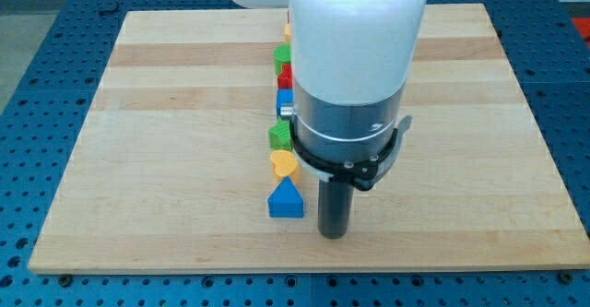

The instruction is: Slide the blue triangle towards the right

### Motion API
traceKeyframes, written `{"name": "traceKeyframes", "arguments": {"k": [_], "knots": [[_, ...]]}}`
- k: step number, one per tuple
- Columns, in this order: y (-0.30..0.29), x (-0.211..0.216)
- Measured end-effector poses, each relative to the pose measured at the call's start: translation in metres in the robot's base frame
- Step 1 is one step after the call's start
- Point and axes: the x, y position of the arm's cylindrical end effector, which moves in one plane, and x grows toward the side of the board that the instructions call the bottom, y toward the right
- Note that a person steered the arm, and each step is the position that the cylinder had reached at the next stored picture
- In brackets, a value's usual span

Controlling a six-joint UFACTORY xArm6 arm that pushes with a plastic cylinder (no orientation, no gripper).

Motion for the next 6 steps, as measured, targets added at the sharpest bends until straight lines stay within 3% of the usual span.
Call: {"name": "traceKeyframes", "arguments": {"k": [1, 3, 4, 6], "knots": [[-0.031, 0.007], [-0.082, -0.024], [-0.078, -0.043], [-0.01, -0.05]]}}
